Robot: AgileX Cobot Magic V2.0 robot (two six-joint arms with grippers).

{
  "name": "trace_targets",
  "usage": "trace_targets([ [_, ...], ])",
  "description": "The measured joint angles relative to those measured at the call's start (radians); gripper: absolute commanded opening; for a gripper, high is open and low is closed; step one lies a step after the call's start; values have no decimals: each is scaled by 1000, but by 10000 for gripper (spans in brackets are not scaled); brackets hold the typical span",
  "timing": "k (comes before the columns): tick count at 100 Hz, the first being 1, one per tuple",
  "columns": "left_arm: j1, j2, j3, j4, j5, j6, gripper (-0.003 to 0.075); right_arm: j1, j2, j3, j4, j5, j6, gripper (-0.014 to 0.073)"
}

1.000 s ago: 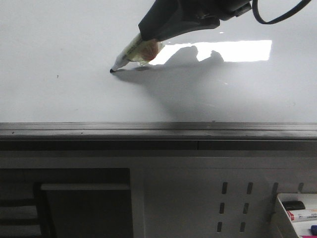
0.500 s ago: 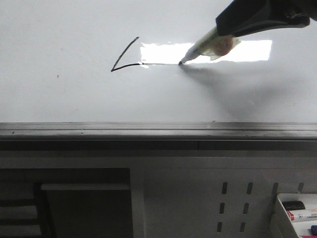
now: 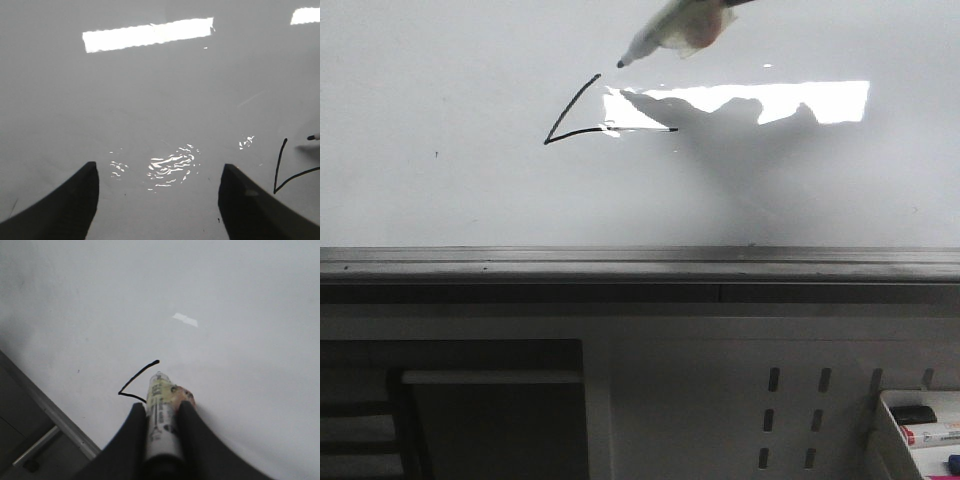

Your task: Write number 4 on whiteboard

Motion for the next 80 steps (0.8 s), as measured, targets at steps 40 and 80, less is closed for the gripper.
trace_targets([
  [40,0,0,0,-1,35,0,461,3,47,93,-32,155,10,-44],
  [80,-53,161,-2,-44,510,120,388,1,-116,95,-43,298,16,-44],
])
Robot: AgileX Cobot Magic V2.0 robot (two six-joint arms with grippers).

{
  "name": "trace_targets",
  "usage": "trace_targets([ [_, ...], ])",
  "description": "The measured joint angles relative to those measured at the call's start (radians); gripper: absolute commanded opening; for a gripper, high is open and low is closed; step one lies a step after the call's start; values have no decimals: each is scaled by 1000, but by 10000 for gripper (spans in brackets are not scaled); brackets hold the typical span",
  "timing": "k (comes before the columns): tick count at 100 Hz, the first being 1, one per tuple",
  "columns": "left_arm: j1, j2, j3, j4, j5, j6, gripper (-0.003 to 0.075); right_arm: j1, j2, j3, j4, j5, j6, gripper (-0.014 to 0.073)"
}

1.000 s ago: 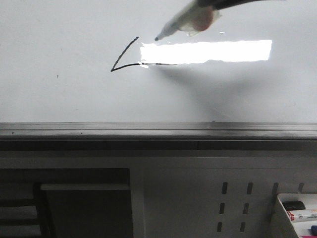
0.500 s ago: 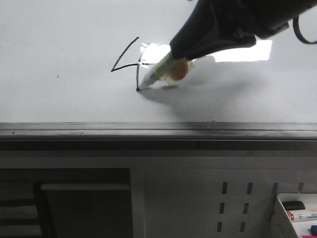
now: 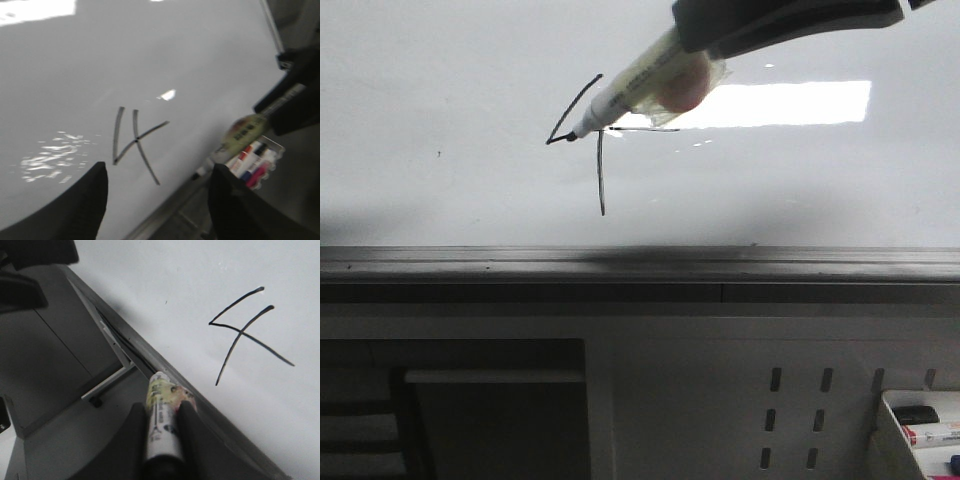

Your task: Write number 4 on whiteboard

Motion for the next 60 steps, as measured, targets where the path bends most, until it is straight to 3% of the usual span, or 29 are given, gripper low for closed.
trace_targets([
  [17,-165,122,-51,-9,26,66,388,0,0,0,-6,43,15,-44],
  [38,-355,213,-118,29,-91,108,388,0,0,-3,-19,82,28,-45],
  [60,-422,251,-130,78,-174,113,387,0,0,-8,-23,108,34,-45],
])
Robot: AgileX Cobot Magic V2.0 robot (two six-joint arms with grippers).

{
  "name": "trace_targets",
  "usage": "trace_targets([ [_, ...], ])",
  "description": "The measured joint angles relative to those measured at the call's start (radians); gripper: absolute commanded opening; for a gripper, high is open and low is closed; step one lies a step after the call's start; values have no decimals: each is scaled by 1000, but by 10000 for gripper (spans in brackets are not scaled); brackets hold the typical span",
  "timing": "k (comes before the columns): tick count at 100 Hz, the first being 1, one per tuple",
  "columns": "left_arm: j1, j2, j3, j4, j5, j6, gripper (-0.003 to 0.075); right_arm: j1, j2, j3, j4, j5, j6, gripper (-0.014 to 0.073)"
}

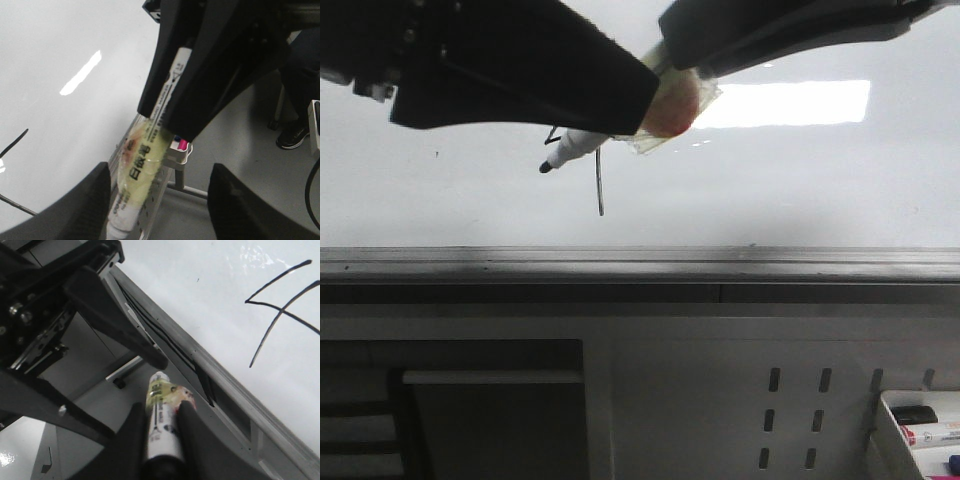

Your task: Write number 4 on whiteboard

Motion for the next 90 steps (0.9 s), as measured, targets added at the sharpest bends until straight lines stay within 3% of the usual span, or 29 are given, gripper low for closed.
trace_targets([
  [31,-2,24,-2,4,-27,1,375,0,0,0,-2,40,4,-45],
  [62,-2,24,-2,8,-19,3,85,0,0,-2,-4,42,4,-45],
  [81,-4,24,-2,38,-6,24,-17,0,0,-2,-6,46,4,-45],
  [90,-5,24,-2,43,0,28,-20,0,0,-2,-6,48,4,-44],
])
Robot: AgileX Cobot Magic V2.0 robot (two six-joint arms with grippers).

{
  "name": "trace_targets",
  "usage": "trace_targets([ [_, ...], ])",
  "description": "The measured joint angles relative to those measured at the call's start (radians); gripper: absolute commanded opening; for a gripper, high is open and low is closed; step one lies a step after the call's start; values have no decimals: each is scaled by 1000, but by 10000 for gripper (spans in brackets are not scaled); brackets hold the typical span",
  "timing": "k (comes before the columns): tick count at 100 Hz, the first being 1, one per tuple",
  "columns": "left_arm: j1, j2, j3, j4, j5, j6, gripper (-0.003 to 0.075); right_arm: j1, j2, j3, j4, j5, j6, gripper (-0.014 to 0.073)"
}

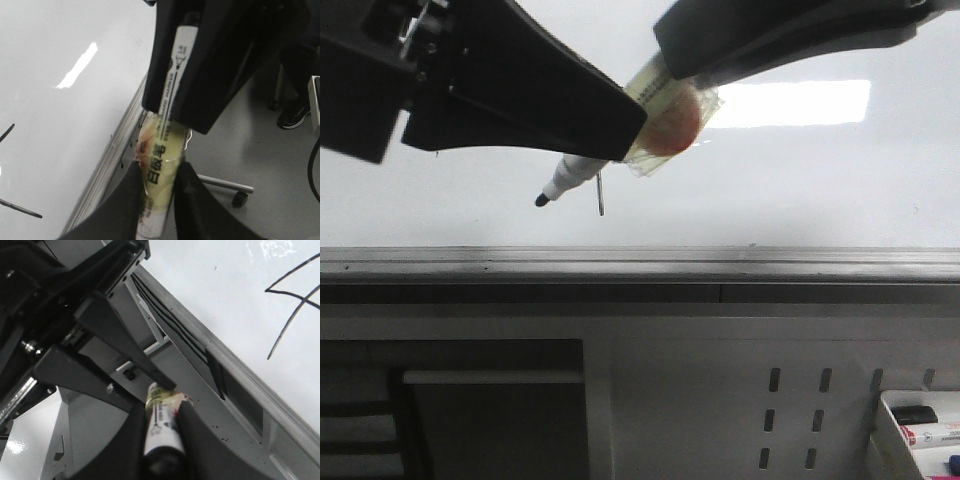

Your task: Write number 4 on whiteboard

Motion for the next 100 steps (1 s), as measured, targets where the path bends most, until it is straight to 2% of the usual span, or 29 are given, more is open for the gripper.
trace_targets([
  [9,0,0,0,2,0,1,-20,0,0,0,0,0,1,-35],
  [16,0,0,0,2,1,2,-20,0,0,0,0,2,1,20],
  [26,0,0,0,2,4,-2,-20,0,0,-2,2,2,1,178],
  [33,0,-4,0,-6,-1,-16,-20,0,0,-2,8,2,1,338],
  [41,0,-19,0,-10,-39,-41,-20,0,0,-2,21,-8,1,432],
  [54,0,-73,0,-15,-121,-90,-20,-36,-16,-6,32,-29,1,436],
  [69,0,-174,28,-54,-269,-175,-20,-146,-87,-29,32,-73,1,436],
  [92,0,-309,77,-303,-633,-217,-20,-281,-222,-29,34,-101,7,436],
  [100,2,-300,79,-334,-685,-240,-20,-286,-244,-27,36,-102,8,436],
])
